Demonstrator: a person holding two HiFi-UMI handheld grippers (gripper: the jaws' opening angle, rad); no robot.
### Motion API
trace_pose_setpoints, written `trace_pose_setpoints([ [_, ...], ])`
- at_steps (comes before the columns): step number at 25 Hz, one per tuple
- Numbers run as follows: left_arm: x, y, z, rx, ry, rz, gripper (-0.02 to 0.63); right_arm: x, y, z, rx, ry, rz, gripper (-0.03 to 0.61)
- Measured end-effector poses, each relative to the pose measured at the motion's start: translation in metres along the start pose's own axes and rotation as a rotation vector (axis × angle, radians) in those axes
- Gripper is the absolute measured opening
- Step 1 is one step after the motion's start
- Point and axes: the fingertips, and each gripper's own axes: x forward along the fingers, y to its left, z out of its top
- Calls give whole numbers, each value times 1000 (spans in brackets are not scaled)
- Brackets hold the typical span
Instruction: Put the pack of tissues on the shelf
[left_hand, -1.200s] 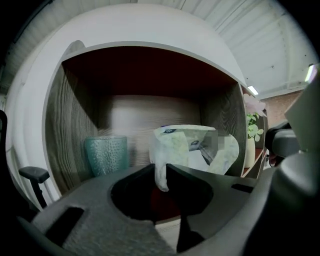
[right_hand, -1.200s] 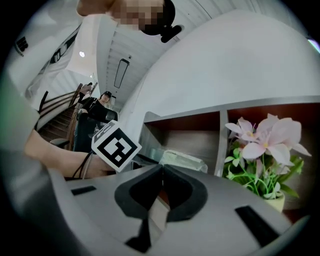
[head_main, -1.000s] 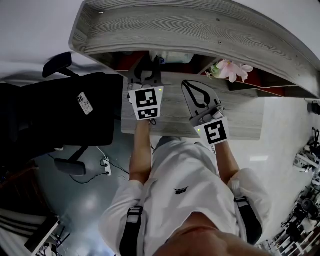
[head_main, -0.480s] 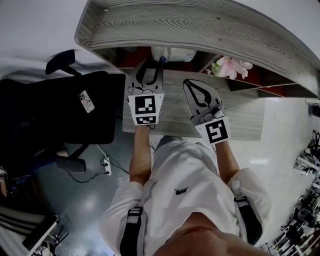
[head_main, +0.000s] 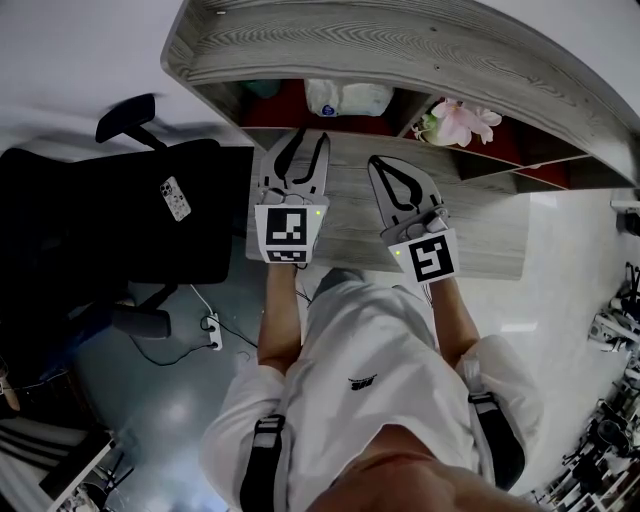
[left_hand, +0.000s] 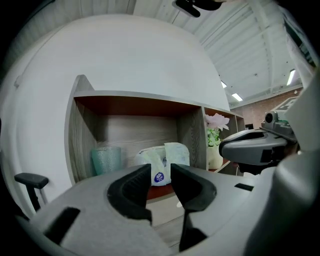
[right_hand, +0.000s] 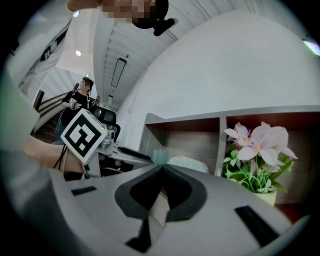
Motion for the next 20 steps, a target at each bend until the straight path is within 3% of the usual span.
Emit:
trace_pose_setpoints([
  [20, -23, -15, 6, 7, -23, -21, 130, -11, 8, 1, -8, 12, -8, 26],
])
